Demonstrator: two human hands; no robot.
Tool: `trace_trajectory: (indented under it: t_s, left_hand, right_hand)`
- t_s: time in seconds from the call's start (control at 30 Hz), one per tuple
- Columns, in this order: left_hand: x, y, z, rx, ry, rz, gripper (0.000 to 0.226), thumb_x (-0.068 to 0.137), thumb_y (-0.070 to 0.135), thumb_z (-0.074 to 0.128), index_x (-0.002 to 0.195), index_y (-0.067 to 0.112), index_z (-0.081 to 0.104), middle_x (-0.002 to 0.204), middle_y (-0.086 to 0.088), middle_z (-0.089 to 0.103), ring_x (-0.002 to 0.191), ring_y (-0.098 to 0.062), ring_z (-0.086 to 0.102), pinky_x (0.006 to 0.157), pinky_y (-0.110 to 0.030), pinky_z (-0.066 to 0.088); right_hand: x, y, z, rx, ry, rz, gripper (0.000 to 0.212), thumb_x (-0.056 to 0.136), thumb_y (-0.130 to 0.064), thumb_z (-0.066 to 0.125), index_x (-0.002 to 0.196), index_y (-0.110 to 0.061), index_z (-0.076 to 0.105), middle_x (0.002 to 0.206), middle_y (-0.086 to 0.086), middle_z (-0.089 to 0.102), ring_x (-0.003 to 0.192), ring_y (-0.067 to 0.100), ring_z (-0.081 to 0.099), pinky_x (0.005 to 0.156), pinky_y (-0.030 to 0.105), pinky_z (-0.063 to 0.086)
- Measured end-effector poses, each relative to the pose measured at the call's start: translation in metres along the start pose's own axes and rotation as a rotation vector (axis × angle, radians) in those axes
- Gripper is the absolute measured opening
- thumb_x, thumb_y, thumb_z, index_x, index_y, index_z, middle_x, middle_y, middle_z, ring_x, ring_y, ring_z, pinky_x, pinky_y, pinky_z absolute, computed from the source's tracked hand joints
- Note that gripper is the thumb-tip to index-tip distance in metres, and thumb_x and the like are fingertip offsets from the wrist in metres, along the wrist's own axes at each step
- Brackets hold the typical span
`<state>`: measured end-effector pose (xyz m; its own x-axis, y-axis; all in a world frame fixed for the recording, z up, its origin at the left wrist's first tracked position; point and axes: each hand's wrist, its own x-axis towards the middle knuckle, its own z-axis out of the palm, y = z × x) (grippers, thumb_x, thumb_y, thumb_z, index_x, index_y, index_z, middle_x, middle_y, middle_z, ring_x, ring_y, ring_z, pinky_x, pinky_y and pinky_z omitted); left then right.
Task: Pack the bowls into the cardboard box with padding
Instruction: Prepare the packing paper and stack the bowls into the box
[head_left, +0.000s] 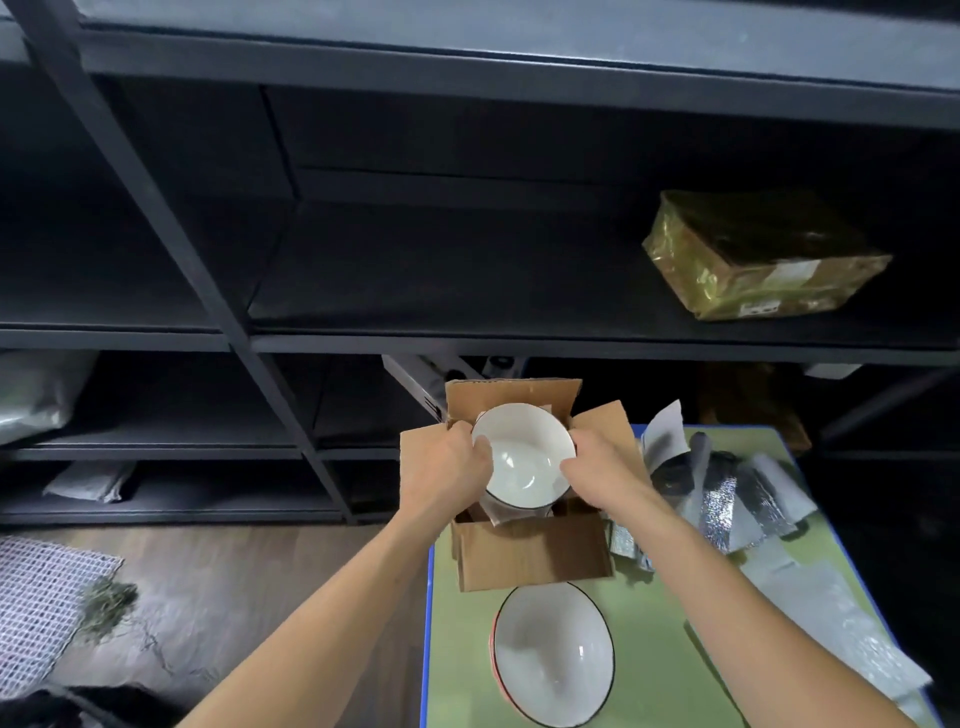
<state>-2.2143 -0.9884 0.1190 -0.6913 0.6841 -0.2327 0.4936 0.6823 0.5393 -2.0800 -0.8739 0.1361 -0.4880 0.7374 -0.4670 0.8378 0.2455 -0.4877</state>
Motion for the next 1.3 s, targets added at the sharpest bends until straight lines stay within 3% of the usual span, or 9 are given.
trace_trajectory:
  t_s: [0.1, 0.2, 0.27, 0.33, 0.4, 0.57, 0.77, 1.0, 1.3]
  left_hand:
    - [0.001, 0.007, 0.008, 0.058, -0.08, -0.069, 0.03, 0.099, 0.041, 0.037, 0.102, 0.014, 0.05, 0.088, 0.006, 0.061, 0.073, -0.013, 0.057, 0.055, -0.027, 0.036]
    - [0.007, 0.018, 0.021, -0.051, -0.242, -0.191, 0.036, 0.103, 0.029, 0.04, 0.129, 0.004, 0.037, 0.122, -0.012, 0.062, 0.107, -0.029, 0.062, 0.078, -0.033, 0.046]
    - [0.016, 0.021, 0.032, -0.088, -0.286, -0.27, 0.044, 0.101, 0.028, 0.042, 0.136, 0.003, 0.031, 0.135, -0.017, 0.055, 0.121, -0.033, 0.056, 0.095, -0.038, 0.046]
    - [0.019, 0.025, 0.038, -0.072, -0.314, -0.344, 0.05, 0.101, 0.026, 0.043, 0.141, 0.003, 0.026, 0.145, -0.018, 0.044, 0.131, -0.034, 0.047, 0.105, -0.038, 0.039]
    - [0.021, 0.027, 0.044, -0.053, -0.334, -0.391, 0.053, 0.102, 0.025, 0.044, 0.144, 0.003, 0.022, 0.151, -0.019, 0.033, 0.138, -0.033, 0.039, 0.108, -0.036, 0.034]
    - [0.022, 0.031, 0.053, -0.001, -0.341, -0.422, 0.056, 0.102, 0.021, 0.042, 0.147, 0.0, 0.015, 0.153, -0.018, 0.027, 0.138, -0.031, 0.037, 0.107, -0.035, 0.034]
    - [0.016, 0.03, 0.062, 0.068, -0.311, -0.342, 0.059, 0.1, 0.024, 0.046, 0.146, -0.002, 0.02, 0.147, -0.021, 0.033, 0.136, -0.036, 0.038, 0.11, -0.04, 0.033]
    - [0.017, 0.02, 0.077, 0.339, -0.3, -0.184, 0.052, 0.101, 0.024, 0.034, 0.141, -0.009, 0.032, 0.142, -0.024, 0.039, 0.125, -0.036, 0.038, 0.105, -0.044, 0.029]
    - [0.02, 0.012, 0.071, 0.259, -0.311, -0.177, 0.053, 0.099, 0.016, 0.04, 0.143, -0.01, 0.025, 0.145, -0.022, 0.035, 0.13, -0.034, 0.038, 0.106, -0.038, 0.037]
  right_hand:
    - [0.014, -0.006, 0.018, -0.07, 0.008, 0.037, 0.031, 0.094, -0.002, 0.046, 0.125, -0.002, 0.048, 0.103, 0.015, 0.058, 0.081, 0.026, 0.051, 0.063, 0.031, 0.041]
    - [0.02, -0.002, 0.029, -0.178, -0.015, 0.082, 0.04, 0.097, -0.004, 0.045, 0.136, 0.0, 0.037, 0.078, 0.006, 0.045, 0.062, 0.018, 0.045, 0.048, 0.029, 0.031]
    - [0.02, 0.0, 0.033, -0.244, -0.041, 0.073, 0.048, 0.097, -0.006, 0.044, 0.142, 0.002, 0.03, 0.074, 0.006, 0.043, 0.06, 0.018, 0.046, 0.046, 0.029, 0.028]
    - [0.021, 0.0, 0.037, -0.29, -0.089, 0.066, 0.054, 0.099, -0.008, 0.044, 0.147, 0.003, 0.022, 0.087, 0.011, 0.055, 0.078, 0.027, 0.058, 0.054, 0.031, 0.035]
    - [0.023, 0.001, 0.041, -0.303, -0.131, 0.08, 0.06, 0.1, -0.01, 0.043, 0.15, 0.004, 0.014, 0.119, 0.019, 0.061, 0.107, 0.035, 0.061, 0.068, 0.034, 0.039]
    - [0.034, 0.004, 0.05, -0.328, -0.146, 0.088, 0.06, 0.099, -0.008, 0.045, 0.149, 0.007, 0.013, 0.137, 0.023, 0.052, 0.123, 0.036, 0.055, 0.085, 0.04, 0.044]
    - [0.039, 0.004, 0.057, -0.309, -0.127, 0.092, 0.063, 0.096, -0.006, 0.053, 0.148, 0.008, 0.02, 0.148, 0.023, 0.039, 0.134, 0.035, 0.045, 0.103, 0.036, 0.041]
    - [0.041, 0.005, 0.062, -0.381, -0.142, 0.048, 0.073, 0.095, -0.01, 0.057, 0.149, 0.013, 0.014, 0.148, 0.027, 0.036, 0.133, 0.036, 0.047, 0.101, 0.034, 0.042]
    - [0.043, 0.004, 0.058, -0.537, -0.139, -0.033, 0.063, 0.094, 0.001, 0.054, 0.148, 0.006, 0.022, 0.143, 0.024, 0.045, 0.131, 0.036, 0.05, 0.101, 0.038, 0.044]
